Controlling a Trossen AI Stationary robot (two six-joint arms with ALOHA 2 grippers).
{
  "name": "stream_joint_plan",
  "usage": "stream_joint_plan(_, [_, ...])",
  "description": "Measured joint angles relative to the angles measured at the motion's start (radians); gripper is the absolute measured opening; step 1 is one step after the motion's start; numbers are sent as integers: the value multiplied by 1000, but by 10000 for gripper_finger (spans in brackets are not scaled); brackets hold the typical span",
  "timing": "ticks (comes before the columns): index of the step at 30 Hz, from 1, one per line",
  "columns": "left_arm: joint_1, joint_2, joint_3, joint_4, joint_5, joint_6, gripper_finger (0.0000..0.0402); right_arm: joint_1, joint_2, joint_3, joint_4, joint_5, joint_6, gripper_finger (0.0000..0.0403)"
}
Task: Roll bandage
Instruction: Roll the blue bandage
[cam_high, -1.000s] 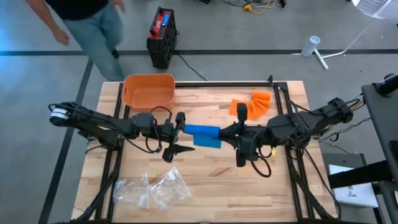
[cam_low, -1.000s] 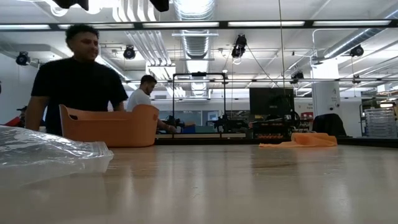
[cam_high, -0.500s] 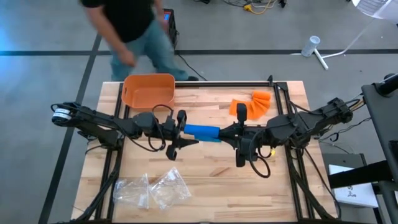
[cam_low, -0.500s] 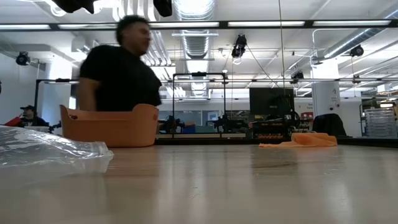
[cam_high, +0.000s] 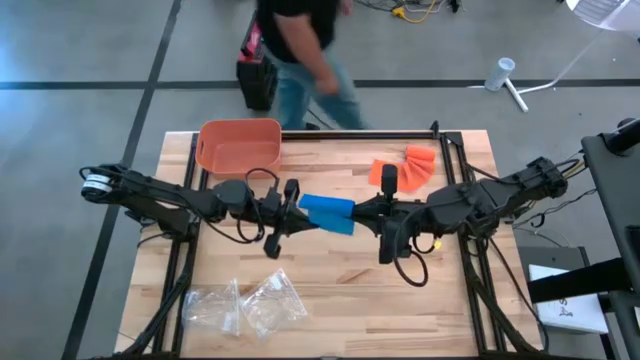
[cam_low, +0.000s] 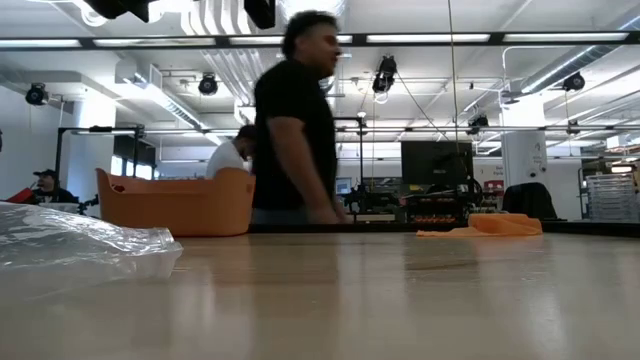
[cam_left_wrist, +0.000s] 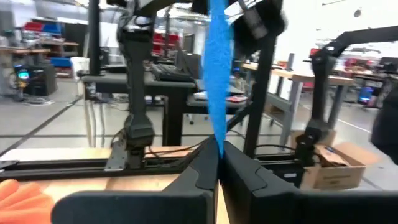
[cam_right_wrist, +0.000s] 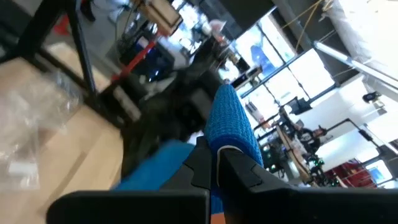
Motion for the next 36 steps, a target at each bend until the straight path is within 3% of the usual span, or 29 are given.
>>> stream_joint_plan(17, [-66,-18,0,-17,136,-1,0,-21,-1,0,-49,69,-43,3])
stream_joint_plan(28, [-67,-18,0,267,267,-38,0,-58,13,-23,-110,68,41,3])
stream_joint_plan(32, [-66,-19,0,384,270,-46,0,-62,33,-30,-121,59,71,3])
stream_joint_plan(36, [-64,-19,0,462,207,-46,0,-61,54,-30,-141,41,114,3])
